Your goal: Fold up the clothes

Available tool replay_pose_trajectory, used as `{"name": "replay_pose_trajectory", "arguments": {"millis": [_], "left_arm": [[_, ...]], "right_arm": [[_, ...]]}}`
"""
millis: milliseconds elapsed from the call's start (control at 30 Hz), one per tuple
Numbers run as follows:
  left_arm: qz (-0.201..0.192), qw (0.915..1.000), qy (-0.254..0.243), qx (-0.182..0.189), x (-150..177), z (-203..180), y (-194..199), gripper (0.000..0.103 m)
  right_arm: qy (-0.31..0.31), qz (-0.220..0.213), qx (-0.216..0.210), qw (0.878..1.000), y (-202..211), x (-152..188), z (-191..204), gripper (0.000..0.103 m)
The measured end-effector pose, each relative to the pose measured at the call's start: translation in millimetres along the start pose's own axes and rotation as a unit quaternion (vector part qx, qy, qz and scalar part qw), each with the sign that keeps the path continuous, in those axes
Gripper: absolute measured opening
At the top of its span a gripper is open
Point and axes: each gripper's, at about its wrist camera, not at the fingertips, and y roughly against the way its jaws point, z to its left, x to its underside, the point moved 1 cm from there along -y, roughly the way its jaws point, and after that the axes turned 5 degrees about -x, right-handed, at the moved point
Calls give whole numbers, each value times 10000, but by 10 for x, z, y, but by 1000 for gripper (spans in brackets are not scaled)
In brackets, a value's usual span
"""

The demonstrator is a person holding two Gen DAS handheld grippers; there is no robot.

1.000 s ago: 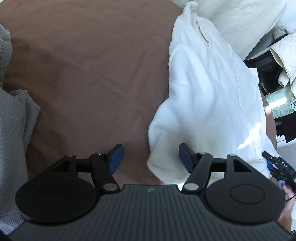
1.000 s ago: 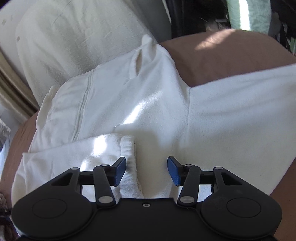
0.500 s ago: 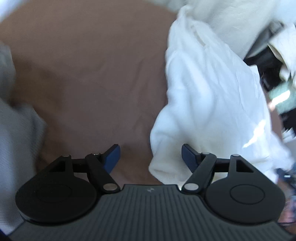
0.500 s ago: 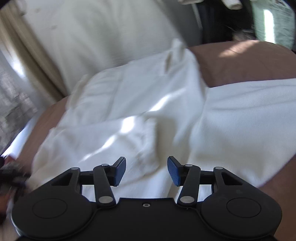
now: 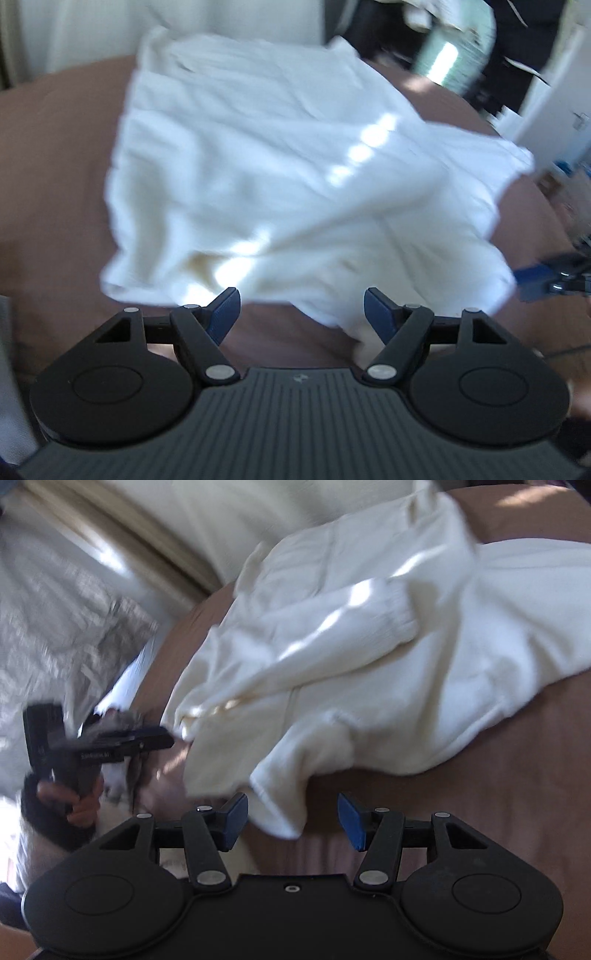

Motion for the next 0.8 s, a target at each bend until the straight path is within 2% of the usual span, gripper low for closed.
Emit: {"name": "replay_pose_trajectory", "arguments": {"millis": [167,233,267,300,367,433,500,533,567,667,700,800], "left_arm": [[422,9978,-495,137,172,-182,-35,74],[616,9966,-481,266,242,-241,-101,74],[727,9959,-412,336,261,-267,-162,74],[837,9951,-343,406,279,-293,-224,74],[977,9944,-70,400,295,-320,-368,74],[952,9952,-9,234,273,-329,-511,71],[719,9973,-81,137,260,-331,-507,57],[583,9982,-91,137,263,-333,-472,28],[478,9987,-85,178,269,-342,-411,18],[102,9999,-57,75,287,-383,-109,13],[24,10000,67,46,308,-378,29,13],[-209,9988,440,-42,371,-364,445,12]], "right_arm": [[475,116,-72,9988,-194,11,147,60],[576,114,306,9978,-344,-51,116,59],[476,141,538,9973,-421,-93,70,54],[346,165,718,9967,-490,-131,17,39],[-3,135,617,9980,-528,-161,-94,17],[-275,61,465,9985,-536,-173,-180,17],[-326,38,499,9982,-549,-168,-213,17],[-311,33,508,9982,-555,-157,-211,17],[-338,3,447,9984,-556,-147,-214,17],[-231,-67,307,9992,-499,-136,-192,12],[5,-71,229,9997,-429,-135,-103,12],[464,-134,-331,9983,-133,-115,165,11]]}}
